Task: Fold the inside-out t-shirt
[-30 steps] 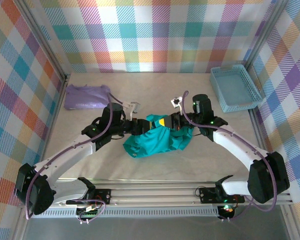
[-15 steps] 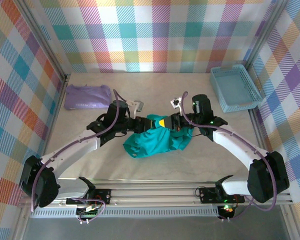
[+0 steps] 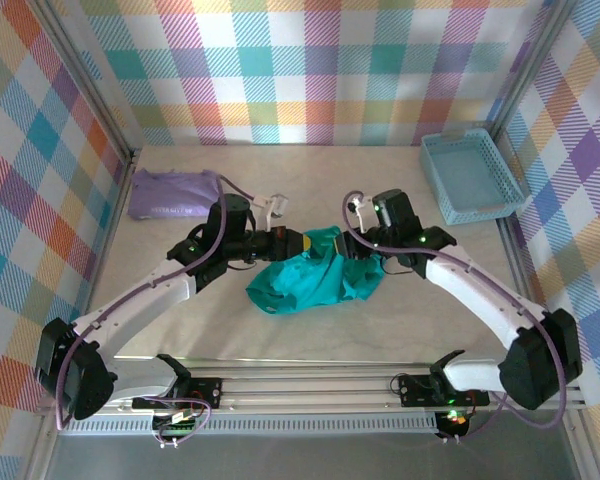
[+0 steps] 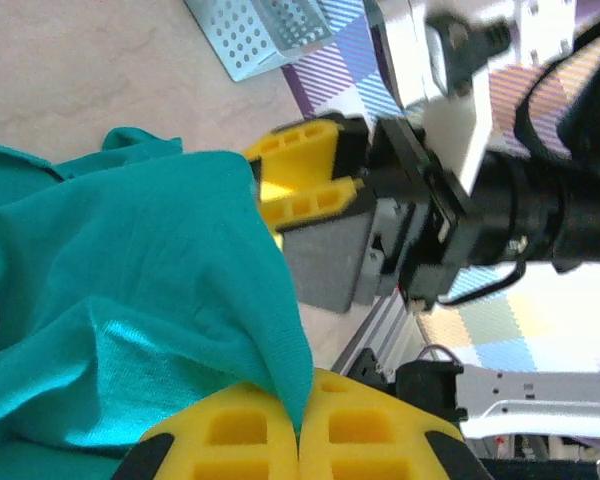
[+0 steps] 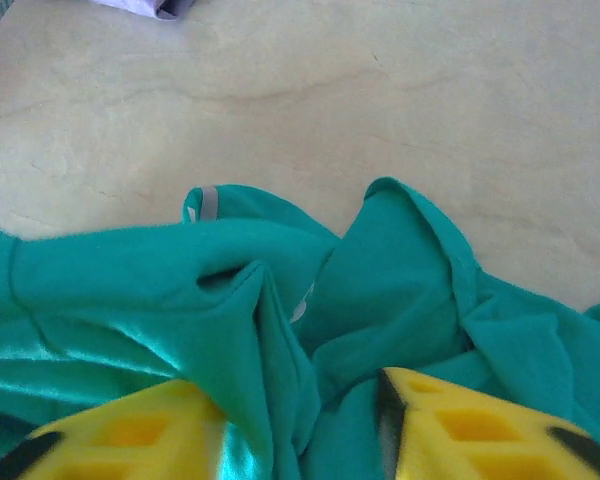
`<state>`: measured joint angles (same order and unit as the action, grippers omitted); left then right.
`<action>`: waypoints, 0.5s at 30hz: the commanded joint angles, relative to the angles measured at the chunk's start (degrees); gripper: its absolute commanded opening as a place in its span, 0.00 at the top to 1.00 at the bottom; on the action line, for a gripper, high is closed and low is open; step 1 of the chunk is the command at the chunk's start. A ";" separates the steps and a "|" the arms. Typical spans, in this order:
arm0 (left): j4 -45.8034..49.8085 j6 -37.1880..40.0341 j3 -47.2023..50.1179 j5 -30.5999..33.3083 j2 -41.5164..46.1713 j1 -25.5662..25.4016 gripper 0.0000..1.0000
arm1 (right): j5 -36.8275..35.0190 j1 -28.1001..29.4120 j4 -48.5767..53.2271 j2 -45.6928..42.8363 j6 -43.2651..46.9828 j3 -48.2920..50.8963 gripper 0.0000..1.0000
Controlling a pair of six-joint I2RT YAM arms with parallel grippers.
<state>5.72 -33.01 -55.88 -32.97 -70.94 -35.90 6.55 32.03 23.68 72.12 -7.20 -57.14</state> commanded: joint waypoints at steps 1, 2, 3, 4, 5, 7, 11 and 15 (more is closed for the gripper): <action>-3.86 -4.72 0.77 2.25 2.65 -1.30 1.00 | -1.54 2.28 -0.44 -6.79 0.52 3.14 0.44; -3.74 -4.63 0.77 2.82 2.81 -1.45 1.00 | 0.45 2.77 -1.63 -8.27 0.17 4.44 0.42; -3.54 -4.61 0.73 3.37 2.83 -1.52 1.00 | 2.47 3.15 -2.84 -9.47 -0.24 5.57 0.42; -3.16 -4.53 0.77 3.96 2.97 -1.63 1.00 | 4.37 3.67 -4.03 -10.62 -1.02 6.63 0.42; -2.92 -4.31 0.77 4.75 3.16 -1.71 1.00 | 5.31 4.14 -4.91 -11.59 -2.17 7.48 0.43; -2.47 -4.22 0.94 5.73 3.54 -1.92 1.00 | 5.57 5.07 -5.30 -13.18 -4.17 8.10 0.45; -2.20 -3.93 1.24 7.12 4.05 -2.24 1.00 | 5.31 6.92 -6.44 -14.26 -9.71 8.83 0.46; -2.78 -3.55 1.42 7.04 3.99 -2.57 1.00 | 7.04 7.79 -11.74 -10.98 -16.59 10.07 0.48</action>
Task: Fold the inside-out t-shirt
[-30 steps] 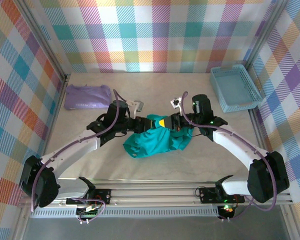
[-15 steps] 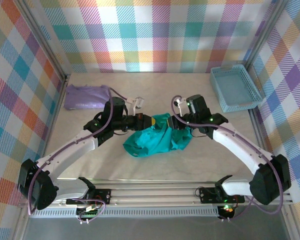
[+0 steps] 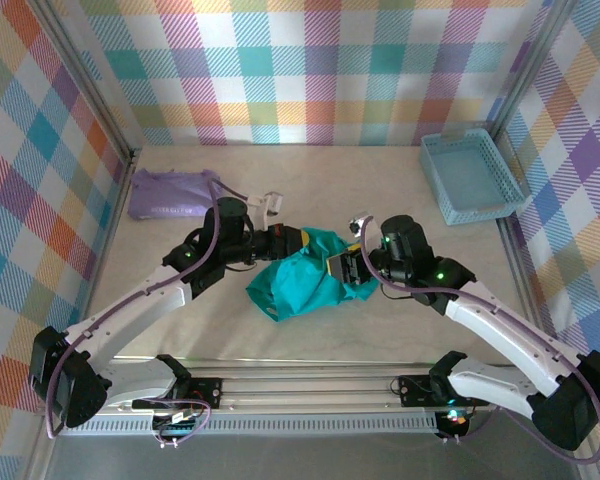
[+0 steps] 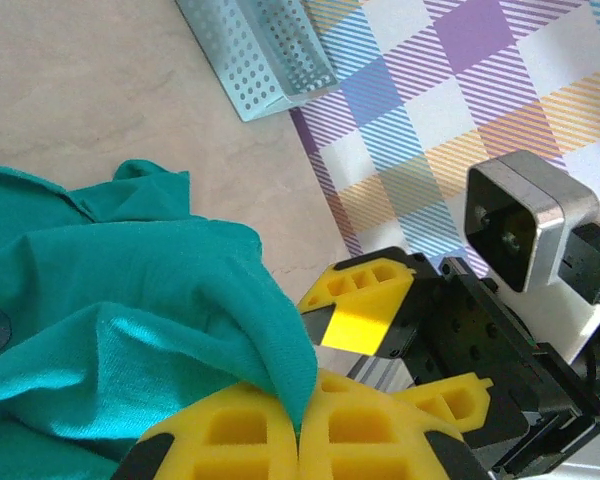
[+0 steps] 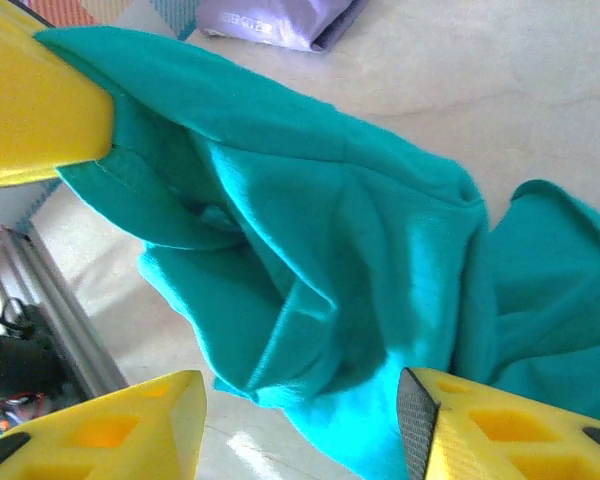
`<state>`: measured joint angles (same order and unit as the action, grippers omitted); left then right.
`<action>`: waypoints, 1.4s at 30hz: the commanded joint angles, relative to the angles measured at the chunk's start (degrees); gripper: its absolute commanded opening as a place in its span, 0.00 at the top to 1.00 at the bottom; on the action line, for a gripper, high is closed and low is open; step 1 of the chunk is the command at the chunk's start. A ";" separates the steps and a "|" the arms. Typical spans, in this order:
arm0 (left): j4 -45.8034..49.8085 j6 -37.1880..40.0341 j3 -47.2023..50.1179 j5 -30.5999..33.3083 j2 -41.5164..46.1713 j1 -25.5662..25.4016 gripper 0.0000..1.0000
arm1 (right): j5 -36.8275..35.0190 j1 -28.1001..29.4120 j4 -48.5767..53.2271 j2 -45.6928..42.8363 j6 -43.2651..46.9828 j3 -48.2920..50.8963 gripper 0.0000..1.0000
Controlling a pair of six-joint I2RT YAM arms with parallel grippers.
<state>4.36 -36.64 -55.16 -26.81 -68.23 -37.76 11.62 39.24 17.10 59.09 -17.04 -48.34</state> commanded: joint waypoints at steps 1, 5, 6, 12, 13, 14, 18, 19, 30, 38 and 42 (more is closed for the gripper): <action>-1.62 0.11 0.71 0.82 1.25 -0.78 1.00 | 1.30 0.57 -6.36 3.10 -8.00 1.27 0.48; -1.55 0.52 0.68 0.38 1.09 -1.07 1.00 | 0.93 0.57 -11.29 7.22 -10.11 0.36 0.52; -1.55 0.69 0.78 0.25 1.21 -1.05 1.00 | 1.27 0.57 -12.03 8.29 -10.16 0.03 0.53; -1.31 1.57 1.03 0.77 1.92 -1.27 1.00 | 1.72 0.44 -15.61 13.56 -9.92 -1.72 0.83; -0.36 1.58 0.99 2.58 2.16 -1.18 1.00 | 3.02 0.11 -16.88 12.71 -8.98 -1.04 0.91; 0.79 1.49 0.96 5.09 2.57 -1.02 1.00 | 5.82 -0.75 -18.95 11.03 -8.03 0.25 0.99; -0.04 -2.51 2.57 7.10 2.88 2.73 1.00 | 22.09 -5.03 -32.24 3.42 -4.41 8.56 1.00; -1.66 -4.16 3.37 5.76 2.66 4.09 1.00 | 25.95 -5.59 -36.39 1.99 -4.38 10.57 1.00; -0.98 -8.05 4.53 4.58 1.11 8.95 1.00 | 45.15 -7.16 -51.74 4.32 -5.74 13.21 1.00; 0.31 -5.68 4.54 5.06 2.63 11.31 1.00 | 42.41 -7.00 -26.99 5.29 9.34 7.28 1.00; 2.74 -4.08 3.51 4.65 2.15 11.30 0.93 | 42.38 -6.21 -22.04 8.34 11.75 4.26 1.00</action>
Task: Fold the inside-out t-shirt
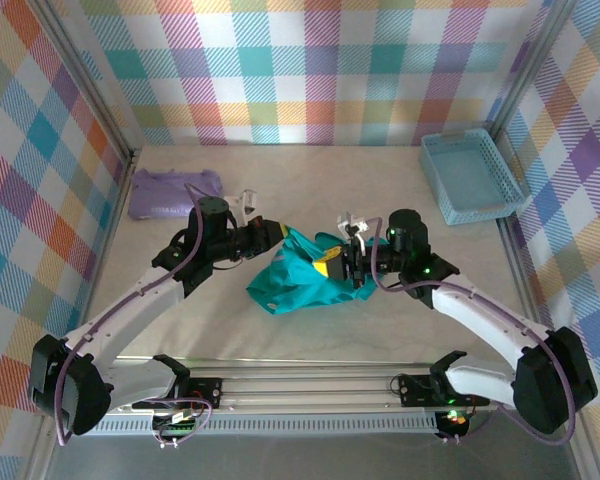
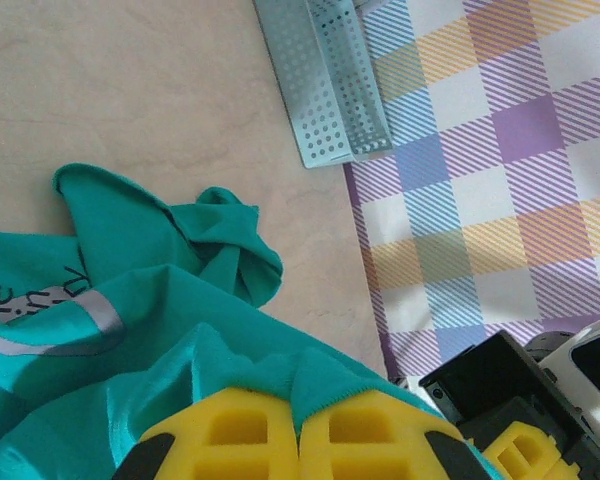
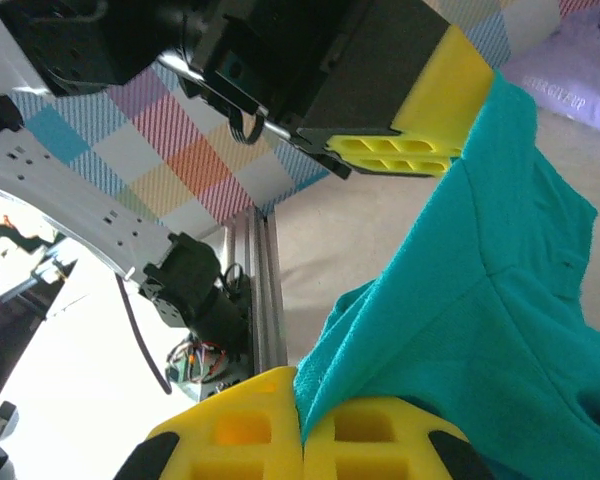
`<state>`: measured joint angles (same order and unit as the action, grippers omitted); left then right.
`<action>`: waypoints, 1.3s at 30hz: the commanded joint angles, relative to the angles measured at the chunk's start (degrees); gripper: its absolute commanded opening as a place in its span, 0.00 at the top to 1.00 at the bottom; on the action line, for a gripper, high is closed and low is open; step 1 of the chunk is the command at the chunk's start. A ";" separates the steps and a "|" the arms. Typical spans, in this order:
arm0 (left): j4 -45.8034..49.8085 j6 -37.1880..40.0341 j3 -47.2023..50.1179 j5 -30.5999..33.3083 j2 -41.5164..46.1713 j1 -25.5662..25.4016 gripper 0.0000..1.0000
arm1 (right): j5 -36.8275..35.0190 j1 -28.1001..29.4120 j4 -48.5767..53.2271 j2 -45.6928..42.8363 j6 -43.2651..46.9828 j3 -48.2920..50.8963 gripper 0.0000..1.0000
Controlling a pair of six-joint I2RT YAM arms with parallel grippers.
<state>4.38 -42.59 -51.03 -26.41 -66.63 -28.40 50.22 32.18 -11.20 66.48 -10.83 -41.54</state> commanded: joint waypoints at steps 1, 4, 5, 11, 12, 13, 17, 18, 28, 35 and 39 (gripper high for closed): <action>3.64 2.45 -1.03 4.23 0.00 1.96 0.90 | 4.62 1.01 5.20 1.39 5.29 -2.45 1.00; 9.11 6.28 -4.17 3.99 -2.60 2.01 0.74 | 4.81 1.22 -0.37 1.85 1.97 -1.64 1.00; 10.95 7.82 -5.28 4.33 -3.13 1.96 0.69 | 3.97 1.21 -1.20 2.05 1.30 -1.67 1.00; 14.43 12.56 -0.23 9.42 6.19 1.76 0.42 | -0.09 1.21 -2.14 5.43 -2.53 -3.23 1.00; 13.55 12.29 1.09 8.37 7.89 1.50 0.39 | -0.79 1.21 -2.52 5.65 -2.91 -3.11 1.00; 12.15 11.65 2.43 6.47 9.37 1.20 0.36 | -1.43 1.21 -3.06 5.90 -3.25 -3.00 1.00; 7.11 8.86 4.57 0.07 10.21 -1.94 0.29 | -3.68 1.21 -5.61 6.25 -5.14 -2.42 1.00; 6.56 8.80 4.66 -0.19 9.74 -2.92 0.28 | -3.87 1.21 -6.42 6.31 -5.64 -2.26 1.00; -4.60 7.23 4.67 -2.68 1.07 -6.47 0.61 | -5.59 1.21 -8.78 5.30 -7.07 -0.42 1.00; -7.71 9.91 6.85 -1.28 4.25 -6.50 1.00 | -10.14 1.21 -10.33 1.96 -9.55 2.74 1.00; -13.09 13.66 9.92 0.20 9.36 -6.49 1.00 | -12.78 1.23 -8.99 0.26 -11.75 3.73 0.89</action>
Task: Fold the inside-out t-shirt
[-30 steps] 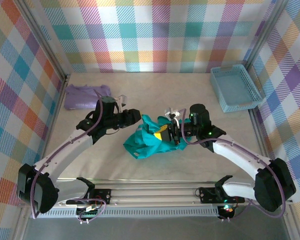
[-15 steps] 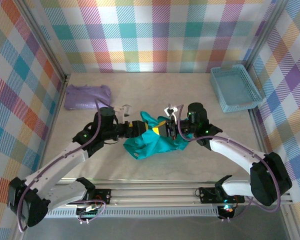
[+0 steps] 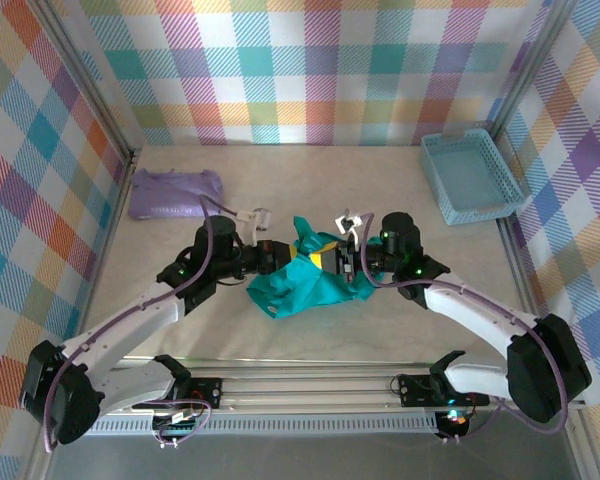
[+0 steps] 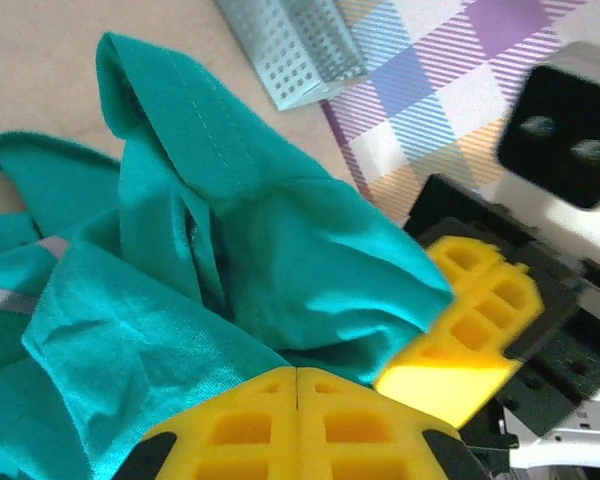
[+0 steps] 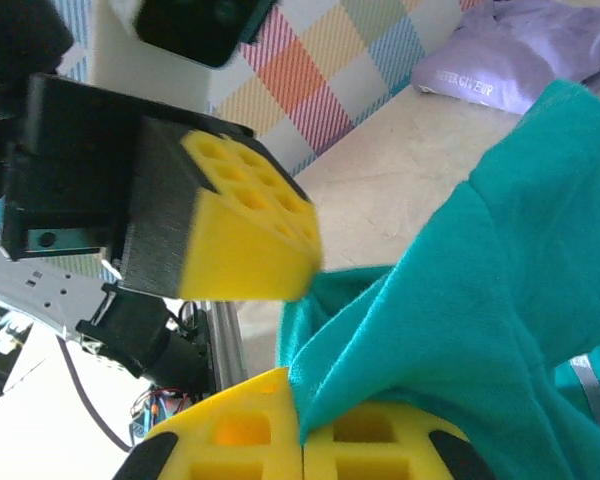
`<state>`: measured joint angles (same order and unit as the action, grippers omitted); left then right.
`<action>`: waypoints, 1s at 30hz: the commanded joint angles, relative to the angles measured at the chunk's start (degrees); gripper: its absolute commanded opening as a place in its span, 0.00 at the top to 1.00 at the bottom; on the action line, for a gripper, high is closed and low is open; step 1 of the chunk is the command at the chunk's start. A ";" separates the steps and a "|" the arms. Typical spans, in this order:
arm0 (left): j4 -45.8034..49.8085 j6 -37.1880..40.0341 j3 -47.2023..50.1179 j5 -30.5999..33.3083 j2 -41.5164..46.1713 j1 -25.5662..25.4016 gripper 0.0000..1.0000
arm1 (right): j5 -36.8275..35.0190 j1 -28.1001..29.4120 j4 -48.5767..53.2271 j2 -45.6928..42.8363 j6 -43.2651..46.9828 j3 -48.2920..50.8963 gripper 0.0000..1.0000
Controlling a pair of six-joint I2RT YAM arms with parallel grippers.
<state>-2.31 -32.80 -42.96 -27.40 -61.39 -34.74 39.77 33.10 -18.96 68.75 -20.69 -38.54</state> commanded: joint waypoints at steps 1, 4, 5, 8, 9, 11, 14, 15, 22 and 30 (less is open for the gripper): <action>-7.86 5.51 2.92 1.69 5.80 -0.11 1.00 | -4.60 0.30 2.19 -3.12 -1.40 0.37 0.82; -11.48 10.43 5.84 2.64 10.19 -0.15 1.00 | -14.17 0.38 15.27 -6.48 0.76 -2.19 0.64; -12.59 12.07 6.82 2.52 11.44 -0.15 1.00 | -16.35 0.38 19.15 -7.58 2.10 -3.32 0.61; -14.45 16.75 8.77 1.38 14.19 -0.19 1.00 | -19.54 0.45 26.55 -10.57 5.30 -6.09 0.46; -14.63 17.94 9.23 0.95 14.80 -0.23 1.00 | -20.22 0.38 28.11 -11.39 6.00 -6.96 0.44; -14.57 20.80 10.12 0.38 15.87 -0.32 1.00 | -21.68 0.50 30.86 -12.61 6.89 -9.26 0.42; -13.62 22.97 10.27 0.33 16.13 -0.36 1.00 | -21.47 0.69 32.70 -11.67 6.39 -12.51 0.41; -13.52 23.27 10.18 -0.09 15.96 -0.41 1.00 | -21.15 0.93 33.04 -10.87 6.25 -13.45 0.41; -12.58 24.42 9.74 -1.07 14.76 -1.07 1.00 | -21.37 3.75 35.10 -0.79 6.24 -19.30 0.32; -10.01 24.79 11.28 1.11 14.54 -2.25 1.00 | -23.55 4.19 27.22 3.58 2.77 -19.78 0.93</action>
<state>-13.04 -9.17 -32.93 -26.92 -47.18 -36.25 17.06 37.21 13.30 74.32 -16.12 -58.46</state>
